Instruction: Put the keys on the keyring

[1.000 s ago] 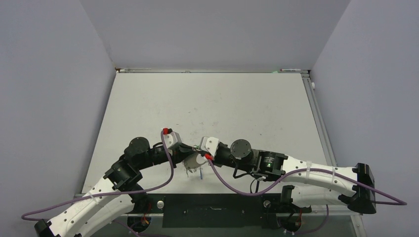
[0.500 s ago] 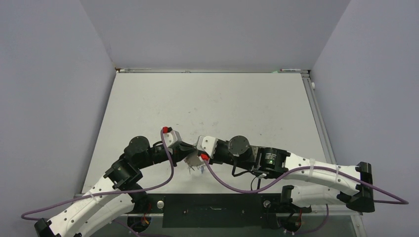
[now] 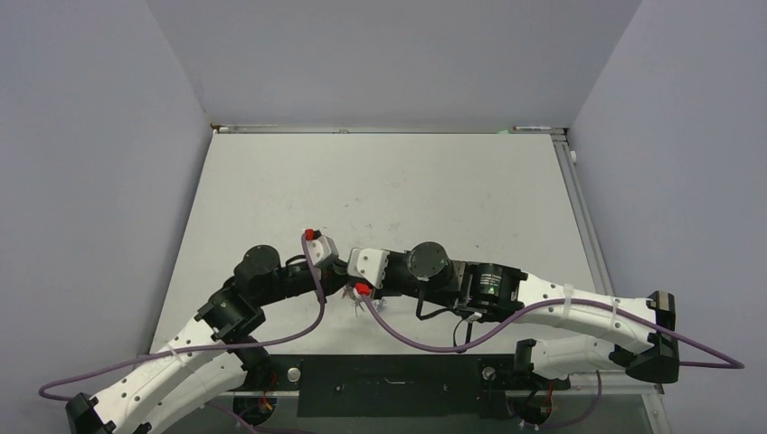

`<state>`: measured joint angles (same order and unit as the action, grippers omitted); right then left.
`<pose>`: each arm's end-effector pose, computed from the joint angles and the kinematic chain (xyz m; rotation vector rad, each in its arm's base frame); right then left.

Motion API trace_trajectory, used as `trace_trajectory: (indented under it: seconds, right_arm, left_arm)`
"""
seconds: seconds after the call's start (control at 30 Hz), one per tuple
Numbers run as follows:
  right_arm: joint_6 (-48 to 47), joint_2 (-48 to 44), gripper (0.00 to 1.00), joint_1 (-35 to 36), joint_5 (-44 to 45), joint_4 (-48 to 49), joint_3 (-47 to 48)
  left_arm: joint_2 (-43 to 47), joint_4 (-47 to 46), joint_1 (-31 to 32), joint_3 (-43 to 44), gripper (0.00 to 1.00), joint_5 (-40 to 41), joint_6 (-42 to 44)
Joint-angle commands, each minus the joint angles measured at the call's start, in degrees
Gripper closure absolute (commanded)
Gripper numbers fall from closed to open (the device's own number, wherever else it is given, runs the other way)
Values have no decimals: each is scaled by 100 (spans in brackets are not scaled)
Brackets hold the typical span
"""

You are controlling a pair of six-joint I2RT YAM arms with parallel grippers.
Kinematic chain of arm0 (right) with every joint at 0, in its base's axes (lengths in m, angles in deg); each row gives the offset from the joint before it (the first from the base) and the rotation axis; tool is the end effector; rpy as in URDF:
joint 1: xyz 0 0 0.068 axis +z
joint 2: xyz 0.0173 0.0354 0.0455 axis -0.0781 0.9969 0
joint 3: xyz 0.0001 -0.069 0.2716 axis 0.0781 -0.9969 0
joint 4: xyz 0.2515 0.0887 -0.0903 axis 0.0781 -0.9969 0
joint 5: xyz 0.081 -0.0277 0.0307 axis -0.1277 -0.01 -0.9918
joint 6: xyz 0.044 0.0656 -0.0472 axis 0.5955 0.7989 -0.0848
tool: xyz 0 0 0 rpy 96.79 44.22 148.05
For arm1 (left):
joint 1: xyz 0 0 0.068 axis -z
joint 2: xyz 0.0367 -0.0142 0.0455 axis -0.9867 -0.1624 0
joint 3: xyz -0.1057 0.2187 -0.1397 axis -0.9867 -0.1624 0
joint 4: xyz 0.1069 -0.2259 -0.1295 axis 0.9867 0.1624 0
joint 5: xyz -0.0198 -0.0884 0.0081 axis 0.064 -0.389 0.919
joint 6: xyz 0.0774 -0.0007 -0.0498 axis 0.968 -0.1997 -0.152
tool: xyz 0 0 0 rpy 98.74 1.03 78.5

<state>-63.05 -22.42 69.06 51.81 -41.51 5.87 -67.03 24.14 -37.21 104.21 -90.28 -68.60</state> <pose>0.0973 0.3130 0.3501 -1.4420 1.3373 0.5313 0.1361 -0.1732 0.2890 0.9330 1.5688 -0.9100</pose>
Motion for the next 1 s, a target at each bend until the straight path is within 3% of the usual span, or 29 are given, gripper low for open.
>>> trace_trajectory:
  seconds: [0.0,0.33,0.5,0.6,0.8,0.97]
  right_arm:
    - [-238,24,95,37,118,308,508]
    - [-339,219,95,43,602,248,527]
    - [-438,341,95,68,1081,335,452]
    - [-498,329,95,85,1111,386,388]
    - [-619,208,95,93,1158,696,170]
    - [-712,252,95,96,1701,1082,-54]
  left_arm:
    - [-46,-27,24,299,100,-221,-24]
    - [-24,-17,23,315,100,-226,-42]
    - [45,-7,24,313,51,-94,-29]
    - [167,-19,22,268,36,29,8]
    - [386,-54,13,204,32,276,94]
    - [584,-9,-15,173,29,1087,325]
